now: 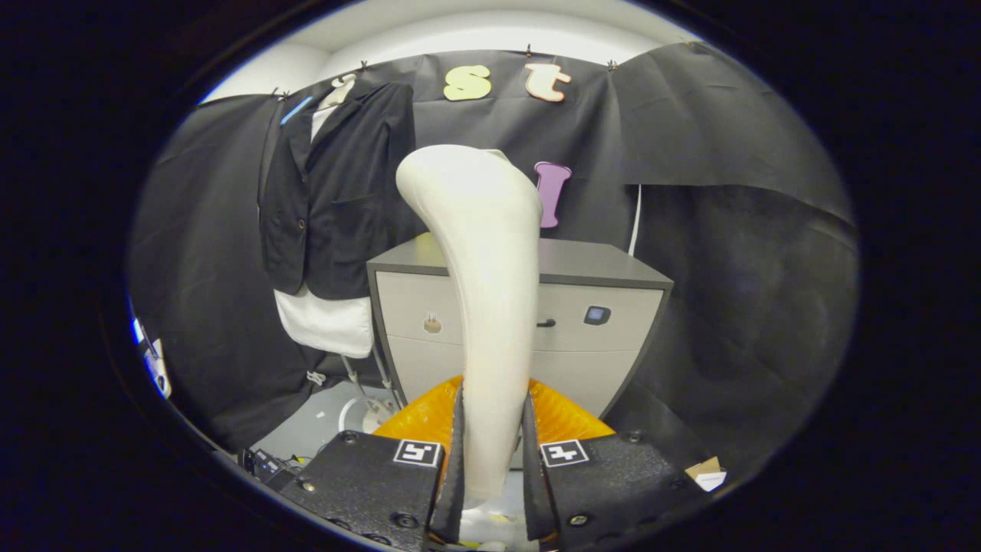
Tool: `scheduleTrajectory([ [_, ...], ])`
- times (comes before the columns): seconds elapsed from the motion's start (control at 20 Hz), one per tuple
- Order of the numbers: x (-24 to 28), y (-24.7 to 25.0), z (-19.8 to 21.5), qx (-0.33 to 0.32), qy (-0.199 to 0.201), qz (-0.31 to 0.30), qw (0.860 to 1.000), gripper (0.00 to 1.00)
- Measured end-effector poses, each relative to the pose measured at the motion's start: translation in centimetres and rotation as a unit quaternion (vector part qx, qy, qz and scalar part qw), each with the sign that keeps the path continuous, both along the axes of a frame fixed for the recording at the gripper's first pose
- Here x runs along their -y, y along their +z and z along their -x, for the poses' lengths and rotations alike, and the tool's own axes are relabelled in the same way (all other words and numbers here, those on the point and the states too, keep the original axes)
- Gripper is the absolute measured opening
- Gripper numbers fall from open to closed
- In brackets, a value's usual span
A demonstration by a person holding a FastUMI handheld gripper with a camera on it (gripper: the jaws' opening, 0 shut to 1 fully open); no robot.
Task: Iron the clothes twice with a garment steamer, once on the left side and once on the right side.
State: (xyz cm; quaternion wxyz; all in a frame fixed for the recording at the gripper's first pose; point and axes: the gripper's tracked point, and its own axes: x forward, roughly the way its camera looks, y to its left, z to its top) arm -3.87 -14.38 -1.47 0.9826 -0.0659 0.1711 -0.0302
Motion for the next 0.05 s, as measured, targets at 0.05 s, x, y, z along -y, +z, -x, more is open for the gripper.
scheduleTrajectory([
  [0.05,0.20,-0.01,0.09,0.000,-0.001,-0.002,1.000,0.34],
])
